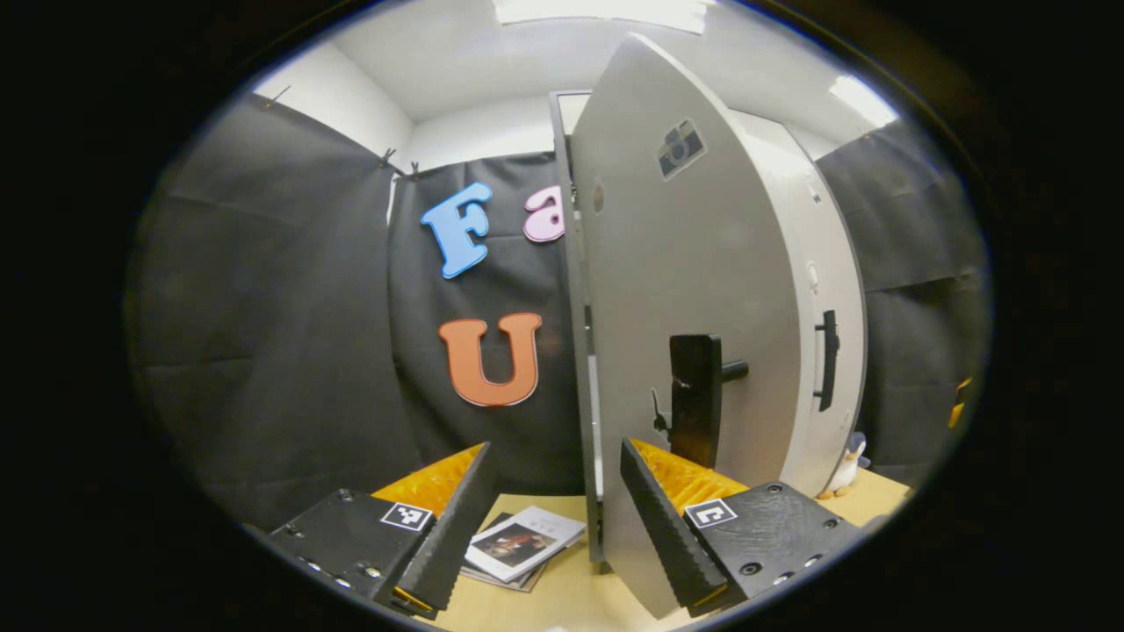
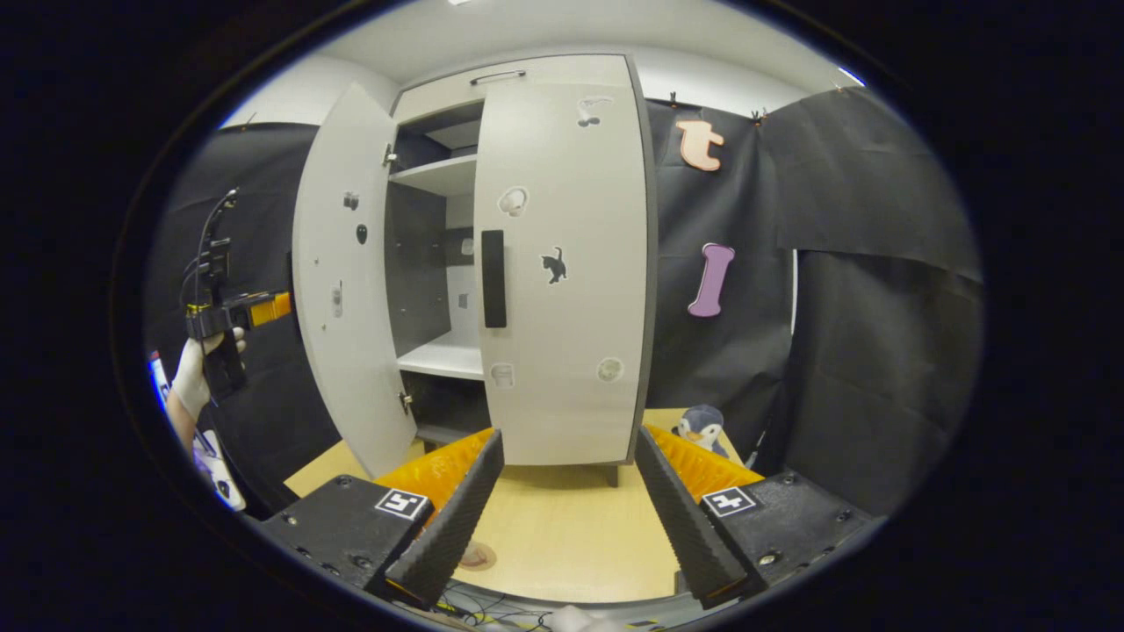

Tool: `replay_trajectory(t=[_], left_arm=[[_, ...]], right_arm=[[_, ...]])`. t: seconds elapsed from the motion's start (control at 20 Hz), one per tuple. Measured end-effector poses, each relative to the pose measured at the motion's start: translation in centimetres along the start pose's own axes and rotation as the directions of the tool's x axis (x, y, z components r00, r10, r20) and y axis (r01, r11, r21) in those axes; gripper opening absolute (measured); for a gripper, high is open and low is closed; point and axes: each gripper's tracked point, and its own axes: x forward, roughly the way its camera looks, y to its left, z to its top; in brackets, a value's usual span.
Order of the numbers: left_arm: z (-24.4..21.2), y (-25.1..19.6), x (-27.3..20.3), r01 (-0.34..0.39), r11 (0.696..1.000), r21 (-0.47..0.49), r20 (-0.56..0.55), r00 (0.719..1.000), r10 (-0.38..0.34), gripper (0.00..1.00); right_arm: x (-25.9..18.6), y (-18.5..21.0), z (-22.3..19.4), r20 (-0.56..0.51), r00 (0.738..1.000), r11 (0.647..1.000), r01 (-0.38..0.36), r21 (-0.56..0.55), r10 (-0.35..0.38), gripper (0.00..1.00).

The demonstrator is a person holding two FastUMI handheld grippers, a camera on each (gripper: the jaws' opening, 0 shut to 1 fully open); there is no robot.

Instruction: Grasp the bottle in the cabinet with the left hand and place it on the coaster, then close the right door with the right hand and the left door with the left hand.

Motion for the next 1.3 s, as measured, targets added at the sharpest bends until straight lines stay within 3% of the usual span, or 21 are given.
replay_trajectory(t=[0.15,0.35,0.4,0.5,0.65,1.3], left_arm=[[0.1,-2.3,0.6,0.034,0.999,-0.010,0.007,0.999,-0.034,0.89],[0.4,-5.1,1.1,0.088,0.995,-0.045,0.014,0.996,-0.088,0.92],[0.3,-5.6,1.0,0.100,0.994,-0.042,0.013,0.995,-0.100,0.87],[0.2,-6.4,0.9,0.115,0.993,-0.028,0.007,0.993,-0.115,0.99],[0.0,-7.3,0.7,0.125,0.992,-0.017,-0.004,0.992,-0.125,0.97],[0.9,-8.5,-6.5,0.158,0.986,-0.058,0.013,0.987,-0.158,0.97]], right_arm=[[-0.1,-0.4,-0.3,0.000,1.000,1.000,0.003,0.000,-0.003,0.99],[0.0,-0.3,0.1,0.004,1.000,1.000,-0.002,-0.008,0.002,0.99],[0.0,-0.2,0.3,0.011,1.000,1.000,-0.003,-0.010,0.003,0.99],[-0.2,0.1,0.5,0.021,1.000,1.000,-0.006,-0.012,0.006,0.99],[-0.5,0.3,0.6,0.029,1.000,1.000,-0.003,-0.026,0.003,0.97],[0.1,2.2,1.3,0.067,0.998,0.999,-0.006,-0.032,0.008,0.97]])
